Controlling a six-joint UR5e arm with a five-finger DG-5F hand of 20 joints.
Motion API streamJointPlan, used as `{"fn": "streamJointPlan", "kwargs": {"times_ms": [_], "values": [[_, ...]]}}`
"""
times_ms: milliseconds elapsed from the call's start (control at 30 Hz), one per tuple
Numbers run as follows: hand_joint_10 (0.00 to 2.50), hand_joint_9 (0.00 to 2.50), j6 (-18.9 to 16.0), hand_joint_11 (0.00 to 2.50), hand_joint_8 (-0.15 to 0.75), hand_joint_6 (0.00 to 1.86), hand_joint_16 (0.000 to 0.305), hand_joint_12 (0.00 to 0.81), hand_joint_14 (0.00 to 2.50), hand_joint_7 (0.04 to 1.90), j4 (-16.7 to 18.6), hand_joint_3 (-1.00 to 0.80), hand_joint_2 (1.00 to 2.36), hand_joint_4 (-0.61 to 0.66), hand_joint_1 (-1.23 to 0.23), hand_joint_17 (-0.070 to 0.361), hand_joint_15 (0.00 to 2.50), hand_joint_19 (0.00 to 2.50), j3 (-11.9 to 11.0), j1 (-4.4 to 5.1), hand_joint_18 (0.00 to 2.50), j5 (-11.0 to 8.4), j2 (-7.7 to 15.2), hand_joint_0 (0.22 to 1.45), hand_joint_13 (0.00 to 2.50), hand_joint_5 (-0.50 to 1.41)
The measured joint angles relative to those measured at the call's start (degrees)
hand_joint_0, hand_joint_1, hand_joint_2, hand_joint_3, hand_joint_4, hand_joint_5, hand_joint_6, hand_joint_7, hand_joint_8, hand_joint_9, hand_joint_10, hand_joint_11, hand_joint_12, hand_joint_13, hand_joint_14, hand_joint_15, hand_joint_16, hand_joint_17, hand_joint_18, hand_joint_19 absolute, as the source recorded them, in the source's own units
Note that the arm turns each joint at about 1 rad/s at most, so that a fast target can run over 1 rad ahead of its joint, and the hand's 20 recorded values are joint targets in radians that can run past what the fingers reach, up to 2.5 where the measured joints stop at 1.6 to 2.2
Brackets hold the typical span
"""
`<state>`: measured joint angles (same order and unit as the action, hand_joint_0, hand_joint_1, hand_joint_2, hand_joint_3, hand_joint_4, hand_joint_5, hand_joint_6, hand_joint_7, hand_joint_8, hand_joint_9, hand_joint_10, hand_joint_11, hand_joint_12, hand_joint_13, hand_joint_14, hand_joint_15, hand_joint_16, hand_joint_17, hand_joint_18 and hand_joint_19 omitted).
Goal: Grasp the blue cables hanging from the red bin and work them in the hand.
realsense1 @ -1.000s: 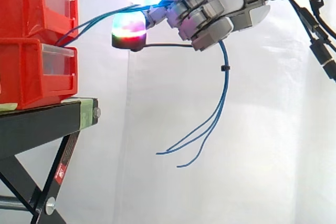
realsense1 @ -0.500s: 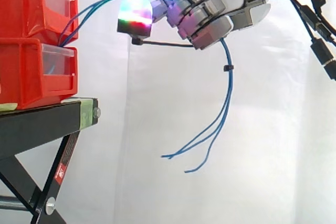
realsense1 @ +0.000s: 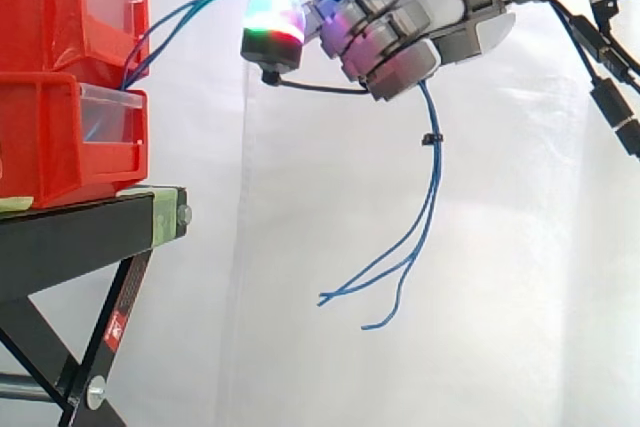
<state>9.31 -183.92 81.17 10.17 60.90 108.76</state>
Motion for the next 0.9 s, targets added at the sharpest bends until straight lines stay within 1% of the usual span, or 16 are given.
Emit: {"fn": "streamJointPlan", "kwargs": {"times_ms": [33,133,167,200,233,267,333,400,433,467,500,567,667,733,833,900], "values": [[2.5,0.88,0.2,2.5,0.41,0.59,0.055,0.42,2.5,1.27,0.0,-1.0,1.0,0.24,-0.57,0.124,1.48,1.3,0.0,-0.17,1.5,-0.17,0.1,0.76,1.06,0.41],[2.5,0.88,0.5,2.5,0.413,0.58,0.051,0.412,2.5,1.28,-0.1,-0.85,1.01,0.23,-0.6,0.115,1.47,1.4,0.0,-0.66,1.5,-0.6,0.5,0.83,1.05,0.41],[2.5,0.88,0.6,2.5,0.417,0.55,0.05,0.411,2.5,1.29,-0.1,-0.79,1.01,0.24,-0.6,0.112,1.48,1.43,0.0,-0.87,1.51,-0.78,0.8,0.85,1.05,0.41],[2.5,0.88,0.6,2.5,0.416,0.52,0.05,0.41,2.5,1.29,-0.1,-0.76,1.01,0.25,-0.61,0.113,1.48,1.44,0.0,-1.01,1.51,-0.89,0.9,0.86,1.05,0.42],[2.5,0.88,0.7,2.5,0.416,0.45,0.05,0.409,2.5,1.31,0.0,-0.75,1.01,0.25,-0.61,0.113,1.48,1.44,0.0,-1.21,1.51,-0.97,1.1,0.87,1.05,0.42],[2.5,0.88,0.7,2.5,0.416,0.37,0.05,0.411,2.5,1.34,0.1,-0.74,1.01,0.26,-0.61,0.112,1.51,1.46,0.0,-1.42,1.52,-1.02,1.2,0.87,1.05,0.44],[2.5,0.87,0.9,2.5,0.418,0.32,0.049,0.411,2.5,1.35,0.3,-0.74,1.01,0.26,-0.61,0.11,1.51,1.49,0.0,-1.67,1.52,-1.06,1.2,0.88,1.05,0.44],[2.5,0.84,1.0,2.5,0.409,0.29,0.05,0.415,2.5,1.36,0.4,-0.83,1.01,0.27,-0.62,0.112,1.52,1.5,0.0,-1.84,1.52,-1.02,1.3,0.88,1.04,0.43],[2.5,0.84,1.0,2.5,0.414,0.29,0.049,0.425,2.5,1.35,0.4,-0.85,1.01,0.27,-0.62,0.111,1.53,1.52,0.0,-1.95,1.52,-0.98,1.3,0.88,1.03,0.43],[2.5,0.82,1.0,2.5,0.408,0.29,0.049,0.416,2.5,1.35,0.4,-0.92,1.0,0.27,-0.63,0.111,1.52,1.54,0.0,-2.02,1.52,-0.94,1.3,0.88,1.02,0.41],[2.5,0.81,1.0,2.5,0.406,0.33,0.049,0.422,2.5,1.32,0.4,-0.98,1.0,0.27,-0.64,0.109,1.52,1.56,0.0,-2.09,1.52,-0.89,1.3,0.88,1.02,0.39],[2.5,0.79,1.0,2.5,0.399,0.36,0.048,0.421,2.5,1.31,0.5,-1.0,1.0,0.28,-0.66,0.108,1.54,1.61,0.0,-2.24,1.52,-0.65,1.3,0.89,1.01,0.37],[2.5,0.74,1.3,2.5,0.393,0.43,0.047,0.426,2.5,1.26,0.7,-1.0,1.0,0.27,-0.69,0.106,1.51,1.66,-0.5,-2.34,1.52,-0.25,1.3,0.92,0.99,0.32],[2.5,0.71,2.1,2.5,0.392,0.46,0.048,0.423,2.5,1.23,0.6,-0.98,1.0,0.26,-0.7,0.107,1.52,1.67,-1.2,-2.38,1.51,0.06,1.3,0.93,0.97,0.3],[2.5,0.67,3.7,2.5,0.396,0.49,0.047,0.431,2.5,1.2,0.5,-0.92,1.0,0.27,-0.72,0.106,1.52,1.68,-2.2,-2.42,1.48,0.22,1.3,0.95,0.95,0.25],[2.5,0.64,4.3,2.5,0.399,0.53,0.048,0.427,2.5,1.17,0.4,-0.84,1.01,0.27,-0.73,0.108,1.51,1.68,-2.6,-2.47,1.46,0.22,1.3,0.95,0.93,0.2]]}}
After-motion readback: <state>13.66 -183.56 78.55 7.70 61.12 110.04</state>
